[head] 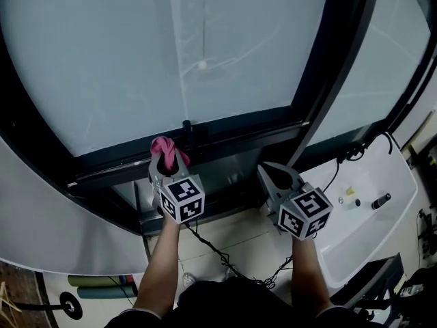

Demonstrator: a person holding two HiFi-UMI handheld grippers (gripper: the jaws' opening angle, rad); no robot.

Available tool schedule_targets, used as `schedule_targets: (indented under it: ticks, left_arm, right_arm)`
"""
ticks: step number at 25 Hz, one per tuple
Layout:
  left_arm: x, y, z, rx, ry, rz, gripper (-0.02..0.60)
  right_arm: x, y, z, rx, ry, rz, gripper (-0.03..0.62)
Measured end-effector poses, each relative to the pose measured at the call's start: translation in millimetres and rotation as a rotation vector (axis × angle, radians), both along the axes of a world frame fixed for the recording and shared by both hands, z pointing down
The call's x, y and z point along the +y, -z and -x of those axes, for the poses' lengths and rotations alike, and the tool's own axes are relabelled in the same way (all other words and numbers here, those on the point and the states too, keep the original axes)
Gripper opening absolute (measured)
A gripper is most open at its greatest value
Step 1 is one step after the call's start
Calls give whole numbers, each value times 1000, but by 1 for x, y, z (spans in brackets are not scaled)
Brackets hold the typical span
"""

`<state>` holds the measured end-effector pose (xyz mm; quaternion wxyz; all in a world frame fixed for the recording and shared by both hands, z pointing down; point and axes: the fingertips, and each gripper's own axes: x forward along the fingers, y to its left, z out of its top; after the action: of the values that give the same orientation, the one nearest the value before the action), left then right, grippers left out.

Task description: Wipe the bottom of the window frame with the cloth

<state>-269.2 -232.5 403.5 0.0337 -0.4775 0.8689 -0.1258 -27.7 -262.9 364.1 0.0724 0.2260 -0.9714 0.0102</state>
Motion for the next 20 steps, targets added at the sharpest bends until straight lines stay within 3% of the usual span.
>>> schedule_targets:
  ticks: [12,20]
  left_arm:
    - [-54,3,-62,0,-26,-46,87]
    - [-117,3,-127,36,-138,-19,87]
  right_arm:
    - [-35,-5,-69,14,-85,1,2]
    - [-57,-5,-122,11,-174,-4,2]
